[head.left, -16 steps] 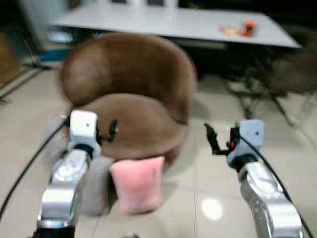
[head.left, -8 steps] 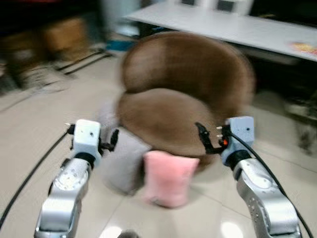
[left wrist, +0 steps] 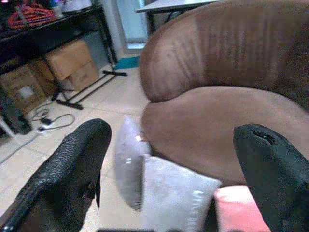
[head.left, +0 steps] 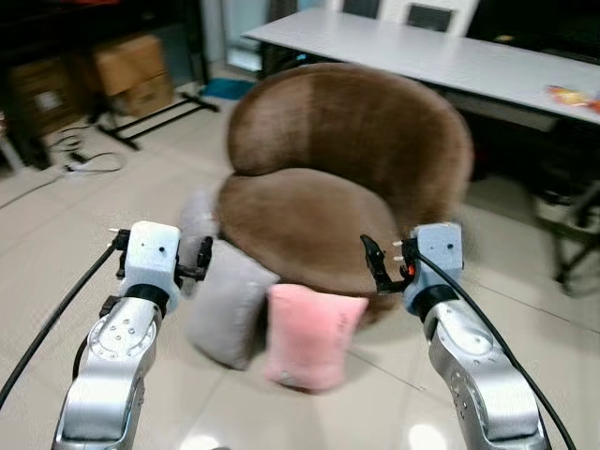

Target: Move the pillow to the sofa from floor

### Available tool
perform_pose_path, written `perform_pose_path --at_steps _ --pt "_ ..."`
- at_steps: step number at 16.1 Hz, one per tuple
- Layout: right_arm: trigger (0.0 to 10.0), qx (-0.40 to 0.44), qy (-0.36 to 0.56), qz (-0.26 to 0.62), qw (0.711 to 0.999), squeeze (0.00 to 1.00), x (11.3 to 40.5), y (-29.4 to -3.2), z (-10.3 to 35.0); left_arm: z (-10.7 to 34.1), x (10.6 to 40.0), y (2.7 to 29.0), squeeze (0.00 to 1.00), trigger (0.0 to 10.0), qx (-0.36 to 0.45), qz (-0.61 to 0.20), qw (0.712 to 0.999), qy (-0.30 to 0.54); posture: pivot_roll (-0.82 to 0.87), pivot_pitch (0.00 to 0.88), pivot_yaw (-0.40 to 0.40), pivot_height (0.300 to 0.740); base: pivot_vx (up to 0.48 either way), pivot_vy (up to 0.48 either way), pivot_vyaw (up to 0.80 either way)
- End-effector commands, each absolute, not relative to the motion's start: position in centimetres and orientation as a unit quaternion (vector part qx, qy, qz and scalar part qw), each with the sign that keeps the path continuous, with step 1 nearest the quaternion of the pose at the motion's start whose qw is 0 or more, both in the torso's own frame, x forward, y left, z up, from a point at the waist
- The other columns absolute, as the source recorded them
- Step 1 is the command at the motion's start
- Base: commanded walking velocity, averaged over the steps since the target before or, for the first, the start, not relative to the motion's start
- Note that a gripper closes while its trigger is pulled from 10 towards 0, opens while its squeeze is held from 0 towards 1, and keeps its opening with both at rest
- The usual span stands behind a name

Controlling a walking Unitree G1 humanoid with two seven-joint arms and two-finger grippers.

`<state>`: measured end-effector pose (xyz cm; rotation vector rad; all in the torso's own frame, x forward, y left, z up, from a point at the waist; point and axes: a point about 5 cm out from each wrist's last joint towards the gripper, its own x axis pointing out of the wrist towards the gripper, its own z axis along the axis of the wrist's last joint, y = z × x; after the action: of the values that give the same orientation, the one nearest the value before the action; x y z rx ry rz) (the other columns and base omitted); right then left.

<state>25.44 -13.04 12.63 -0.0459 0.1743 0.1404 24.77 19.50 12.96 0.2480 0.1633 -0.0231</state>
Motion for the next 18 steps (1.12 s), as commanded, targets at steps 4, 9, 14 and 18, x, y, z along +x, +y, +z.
perform_pose_path --at_steps 4,9,14,18 --pt "10.0 0.014 0.046 0.046 0.998 0.00 27.0 -13.1 13.5 14.1 24.7 20.7 0.00 10.0 0.133 0.022 0.989 0.060 0.01 0.000 -0.086 0.740 0.000 -0.480 0.00" --pt "10.0 0.050 0.087 0.092 0.991 0.00 26.9 -12.8 12.4 15.3 24.1 21.3 0.00 10.0 0.095 0.039 0.995 0.019 0.04 0.000 -0.110 0.740 0.000 0.000 0.00" --pt "10.0 0.021 0.079 0.069 0.994 0.00 26.7 -12.5 12.4 15.0 23.9 21.1 0.00 10.0 0.097 0.004 0.995 0.030 0.01 0.000 -0.070 0.740 0.249 0.000 0.61" --pt "10.0 0.051 0.068 0.060 0.995 0.00 26.9 -13.2 12.8 14.6 24.7 21.5 0.00 10.0 0.099 -0.001 0.994 0.039 -0.03 0.000 -0.043 0.740 0.313 0.000 0.00"
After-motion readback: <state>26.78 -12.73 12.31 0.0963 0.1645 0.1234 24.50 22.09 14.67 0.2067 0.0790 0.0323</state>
